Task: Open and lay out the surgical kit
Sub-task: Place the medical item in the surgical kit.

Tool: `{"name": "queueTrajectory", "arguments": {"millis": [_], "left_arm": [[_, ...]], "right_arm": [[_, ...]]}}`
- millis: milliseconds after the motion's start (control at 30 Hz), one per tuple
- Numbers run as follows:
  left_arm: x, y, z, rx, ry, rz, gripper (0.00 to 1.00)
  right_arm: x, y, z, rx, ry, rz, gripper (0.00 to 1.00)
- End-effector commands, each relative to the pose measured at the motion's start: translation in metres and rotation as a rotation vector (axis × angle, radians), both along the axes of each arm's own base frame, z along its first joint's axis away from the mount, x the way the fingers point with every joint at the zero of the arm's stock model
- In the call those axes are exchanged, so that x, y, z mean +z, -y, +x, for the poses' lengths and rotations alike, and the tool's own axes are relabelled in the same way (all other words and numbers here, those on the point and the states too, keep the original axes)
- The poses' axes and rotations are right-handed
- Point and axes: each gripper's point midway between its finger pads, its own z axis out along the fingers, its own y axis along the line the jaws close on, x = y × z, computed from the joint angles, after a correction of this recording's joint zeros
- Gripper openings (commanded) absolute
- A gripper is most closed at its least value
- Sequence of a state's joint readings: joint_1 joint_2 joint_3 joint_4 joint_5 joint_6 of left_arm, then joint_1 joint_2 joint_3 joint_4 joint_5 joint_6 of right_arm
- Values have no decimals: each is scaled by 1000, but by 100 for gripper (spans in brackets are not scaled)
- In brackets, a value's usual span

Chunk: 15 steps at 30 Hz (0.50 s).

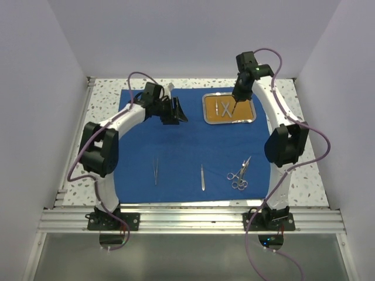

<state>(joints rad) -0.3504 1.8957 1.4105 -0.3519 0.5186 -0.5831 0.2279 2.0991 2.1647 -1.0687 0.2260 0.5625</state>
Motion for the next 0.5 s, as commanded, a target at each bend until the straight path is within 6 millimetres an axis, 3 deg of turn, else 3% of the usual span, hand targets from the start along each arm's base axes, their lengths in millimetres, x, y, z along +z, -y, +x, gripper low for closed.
{"name": "queueTrajectory", "arguments": {"millis": [0, 167, 200, 333, 467], "left_arm": [[39, 31, 29, -75, 121, -118, 58], [68, 60, 34, -152, 165, -239, 67], [82, 67, 34, -180, 205, -288, 68], [109, 85, 22, -232, 254, -361, 69], [120, 95, 8, -273, 290, -414, 69]], "right_arm": [[12, -45, -36, 86, -21, 78, 0], [6, -96, -59, 165, -34, 131, 0], [3, -102, -60, 174, -38, 141, 0], [8, -123, -58, 197, -32, 167, 0], [13, -130, -52, 198, -26, 183, 0]]}}
